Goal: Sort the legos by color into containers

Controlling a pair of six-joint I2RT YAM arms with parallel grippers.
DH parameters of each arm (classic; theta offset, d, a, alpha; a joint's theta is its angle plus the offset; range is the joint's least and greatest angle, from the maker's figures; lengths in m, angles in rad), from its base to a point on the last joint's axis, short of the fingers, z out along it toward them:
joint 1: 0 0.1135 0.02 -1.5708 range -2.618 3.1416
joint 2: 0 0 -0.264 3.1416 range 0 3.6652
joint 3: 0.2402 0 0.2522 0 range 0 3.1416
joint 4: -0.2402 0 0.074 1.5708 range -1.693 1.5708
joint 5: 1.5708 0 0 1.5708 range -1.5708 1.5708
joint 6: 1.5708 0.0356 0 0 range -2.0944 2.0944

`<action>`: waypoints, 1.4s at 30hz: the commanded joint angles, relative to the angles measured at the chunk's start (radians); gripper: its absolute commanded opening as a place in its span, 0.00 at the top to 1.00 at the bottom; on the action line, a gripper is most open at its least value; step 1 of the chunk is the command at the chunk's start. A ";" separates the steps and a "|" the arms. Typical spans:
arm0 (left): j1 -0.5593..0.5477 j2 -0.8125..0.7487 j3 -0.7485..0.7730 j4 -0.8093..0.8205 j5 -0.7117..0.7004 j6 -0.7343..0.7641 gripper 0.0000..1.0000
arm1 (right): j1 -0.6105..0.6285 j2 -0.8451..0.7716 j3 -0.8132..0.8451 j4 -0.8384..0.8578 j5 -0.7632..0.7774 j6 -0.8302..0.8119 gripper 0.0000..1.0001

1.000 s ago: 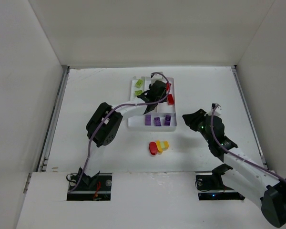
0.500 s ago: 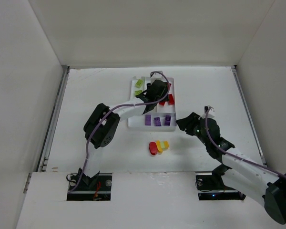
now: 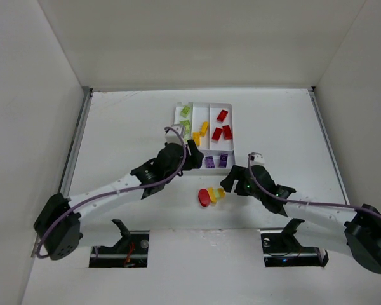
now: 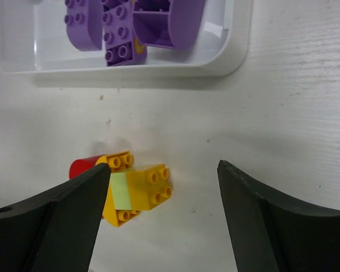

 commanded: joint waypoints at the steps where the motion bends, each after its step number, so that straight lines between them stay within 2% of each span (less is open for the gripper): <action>1: -0.017 -0.121 -0.118 -0.109 -0.035 -0.121 0.47 | 0.007 0.043 0.034 0.041 0.021 0.006 0.18; 6: -0.086 -0.256 -0.265 -0.166 -0.032 -0.184 0.47 | 0.007 0.087 0.036 0.093 -0.011 0.035 0.18; 8: -0.120 -0.273 -0.295 -0.176 -0.014 -0.207 0.43 | 0.007 0.095 0.030 0.107 -0.020 0.049 0.17; 13: -0.211 -0.244 -0.367 -0.063 0.032 -0.305 0.36 | -0.008 0.097 0.013 0.153 -0.043 0.076 0.17; 21: -0.229 -0.178 -0.417 0.094 0.029 -0.341 0.36 | -0.012 0.184 0.036 0.188 -0.098 0.081 0.18; 23: -0.237 -0.169 -0.420 0.105 0.029 -0.347 0.36 | -0.005 0.190 0.031 0.190 -0.109 0.092 0.19; 26: -0.257 -0.160 -0.425 0.122 0.023 -0.348 0.37 | 0.028 0.163 0.005 0.216 -0.133 0.148 0.29; 29: -0.243 -0.212 -0.437 0.097 -0.014 -0.345 0.38 | 0.079 0.121 -0.016 0.223 -0.121 0.224 0.34; 34: -0.166 -0.359 -0.462 0.001 -0.054 -0.338 0.38 | 0.134 0.031 -0.036 0.207 -0.100 0.311 0.34; 39: -0.106 -0.405 -0.470 -0.071 -0.043 -0.332 0.38 | 0.160 0.052 -0.024 0.206 -0.126 0.310 0.33; 42: -0.080 -0.414 -0.467 -0.101 -0.048 -0.307 0.38 | 0.208 0.057 0.017 0.170 -0.105 0.214 0.31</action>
